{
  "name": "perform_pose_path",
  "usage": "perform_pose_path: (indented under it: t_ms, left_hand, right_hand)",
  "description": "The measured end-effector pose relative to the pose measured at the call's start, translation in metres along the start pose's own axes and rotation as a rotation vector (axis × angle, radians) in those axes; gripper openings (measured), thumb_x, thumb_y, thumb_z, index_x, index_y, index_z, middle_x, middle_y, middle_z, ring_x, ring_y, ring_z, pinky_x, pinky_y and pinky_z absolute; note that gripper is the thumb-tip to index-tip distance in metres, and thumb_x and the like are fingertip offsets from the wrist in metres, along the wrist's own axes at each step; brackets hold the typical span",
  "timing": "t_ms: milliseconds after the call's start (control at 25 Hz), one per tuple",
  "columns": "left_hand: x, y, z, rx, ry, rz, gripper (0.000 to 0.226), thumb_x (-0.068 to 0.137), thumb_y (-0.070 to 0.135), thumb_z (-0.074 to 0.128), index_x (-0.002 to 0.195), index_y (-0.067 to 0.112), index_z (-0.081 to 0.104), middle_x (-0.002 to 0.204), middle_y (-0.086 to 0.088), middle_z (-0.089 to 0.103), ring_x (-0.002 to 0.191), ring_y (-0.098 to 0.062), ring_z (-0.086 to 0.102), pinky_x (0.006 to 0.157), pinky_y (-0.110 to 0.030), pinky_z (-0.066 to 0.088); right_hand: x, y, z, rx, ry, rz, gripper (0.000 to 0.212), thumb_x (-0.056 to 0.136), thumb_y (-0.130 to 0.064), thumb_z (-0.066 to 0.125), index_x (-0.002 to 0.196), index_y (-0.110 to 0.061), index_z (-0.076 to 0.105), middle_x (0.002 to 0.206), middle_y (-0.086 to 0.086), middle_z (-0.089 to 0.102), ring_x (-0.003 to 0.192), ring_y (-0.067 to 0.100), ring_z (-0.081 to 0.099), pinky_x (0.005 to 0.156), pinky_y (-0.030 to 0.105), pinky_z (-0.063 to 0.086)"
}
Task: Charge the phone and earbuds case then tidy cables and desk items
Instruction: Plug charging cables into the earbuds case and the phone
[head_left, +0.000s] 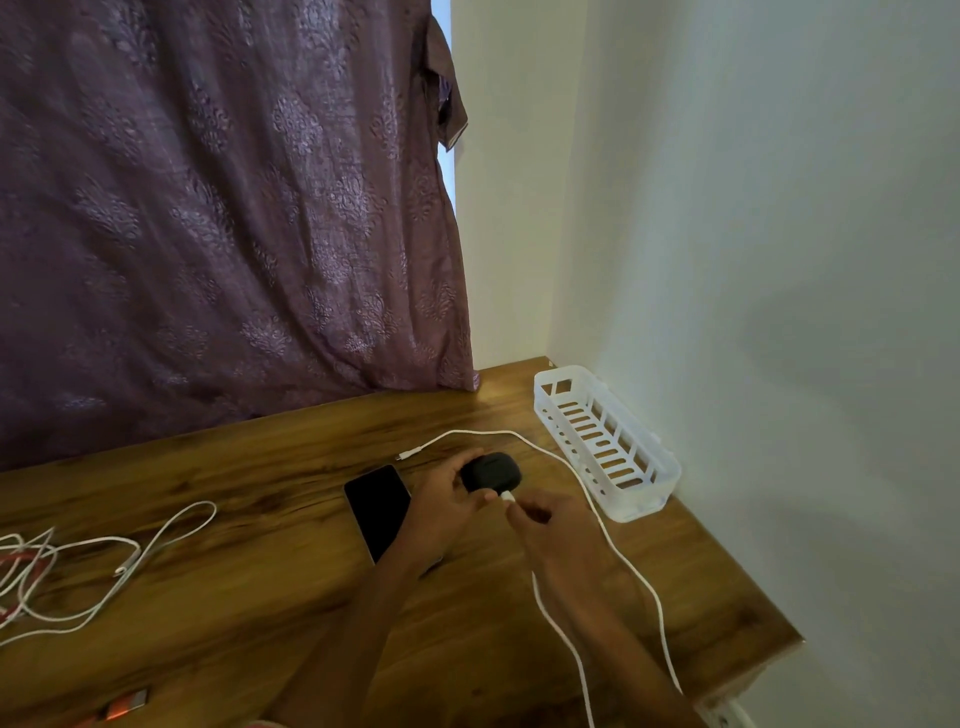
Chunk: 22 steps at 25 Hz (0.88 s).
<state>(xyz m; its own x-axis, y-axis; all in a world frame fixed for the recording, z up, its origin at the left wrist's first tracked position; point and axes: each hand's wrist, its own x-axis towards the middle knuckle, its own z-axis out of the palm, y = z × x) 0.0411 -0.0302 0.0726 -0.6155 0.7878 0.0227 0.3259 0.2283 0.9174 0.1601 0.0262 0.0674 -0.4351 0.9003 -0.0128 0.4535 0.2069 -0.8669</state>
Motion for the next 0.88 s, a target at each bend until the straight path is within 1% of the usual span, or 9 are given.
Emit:
perform_pose_path:
  t_ms: [80,200,320,400,520,680,760,840,880]
  left_hand:
    - [0.009,-0.021,0.006,0.160,-0.022,-0.038,0.058,0.078,0.012,0.069,0.131,0.022,0.048,0.132,-0.004,0.053,0.121,-0.015,0.047,0.104,-0.030,0.037]
    - [0.020,-0.048,0.015,0.315,-0.022,-0.139,0.061,0.080,0.021,0.067,0.135,0.026,0.042,0.135,-0.009,0.047,0.127,-0.023,0.040,0.107,-0.035,0.032]
    - [0.025,-0.059,0.019,0.454,-0.035,-0.148,0.059,0.085,0.023,0.062,0.138,0.024,0.037,0.137,-0.011,0.044,0.131,-0.025,0.034,0.108,-0.036,0.027]
    - [0.026,-0.062,0.020,0.548,-0.035,-0.124,0.058,0.087,0.025,0.059,0.139,0.023,0.036,0.138,-0.010,0.044,0.130,-0.024,0.034,0.108,-0.034,0.024]
    - [0.030,-0.067,0.020,0.613,-0.009,-0.075,0.057,0.087,0.028,0.058,0.139,0.024,0.036,0.139,-0.004,0.046,0.130,-0.019,0.035,0.108,-0.032,0.022]
    - [0.030,-0.074,0.020,0.623,-0.005,-0.049,0.060,0.087,0.031,0.057,0.141,0.023,0.031,0.143,0.000,0.042,0.133,-0.016,0.031,0.109,-0.032,0.020]
    - [0.028,-0.074,0.018,0.602,0.022,-0.031,0.061,0.088,0.033,0.055,0.142,0.021,0.029,0.146,0.002,0.037,0.135,-0.015,0.027,0.110,-0.030,0.018]
    - [0.023,-0.072,0.011,0.556,0.104,-0.019,0.059,0.089,0.034,0.054,0.142,0.019,0.031,0.146,0.001,0.037,0.135,-0.016,0.028,0.110,-0.030,0.019]
    - [0.020,-0.073,0.006,0.526,0.157,-0.019,0.056,0.090,0.033,0.053,0.140,0.018,0.034,0.145,0.000,0.040,0.134,-0.017,0.030,0.109,-0.031,0.021]
  right_hand:
    - [0.008,0.012,0.013,-0.067,-0.039,0.055,0.029,0.087,-0.035,0.059,0.109,-0.018,0.065,0.103,0.000,0.068,0.086,0.010,0.060,0.076,0.022,0.051]
    - [0.023,0.032,0.035,-0.110,-0.139,0.140,0.031,0.088,-0.038,0.057,0.109,-0.016,0.064,0.101,0.002,0.067,0.086,0.012,0.059,0.076,0.024,0.051]
    - [0.031,0.048,0.050,-0.163,-0.223,0.174,0.032,0.087,-0.042,0.056,0.102,-0.015,0.067,0.092,0.003,0.067,0.077,0.011,0.057,0.061,0.017,0.042]
    - [0.030,0.057,0.055,-0.120,-0.196,0.123,0.027,0.086,-0.039,0.059,0.091,-0.014,0.069,0.081,0.001,0.066,0.067,0.006,0.054,0.052,0.014,0.036]
    - [0.030,0.061,0.059,-0.101,-0.177,0.054,0.022,0.085,-0.035,0.062,0.085,-0.015,0.070,0.076,-0.003,0.064,0.064,0.004,0.053,0.052,0.013,0.033]
    - [0.035,0.059,0.055,-0.155,-0.223,0.019,0.026,0.084,-0.038,0.062,0.093,-0.014,0.068,0.084,0.000,0.065,0.078,0.012,0.058,0.058,0.015,0.037]
    - [0.041,0.053,0.048,-0.242,-0.177,-0.007,0.034,0.082,-0.043,0.062,0.102,-0.015,0.062,0.102,0.000,0.060,0.095,0.014,0.056,0.069,0.017,0.040]
    - [0.054,0.039,0.042,-0.321,-0.136,-0.127,0.043,0.082,-0.042,0.062,0.115,-0.016,0.057,0.122,0.000,0.051,0.114,0.017,0.049,0.082,0.020,0.037]
    - [0.063,0.029,0.043,-0.319,-0.141,-0.206,0.044,0.083,-0.040,0.062,0.119,-0.016,0.055,0.127,0.001,0.048,0.118,0.018,0.046,0.085,0.021,0.035]
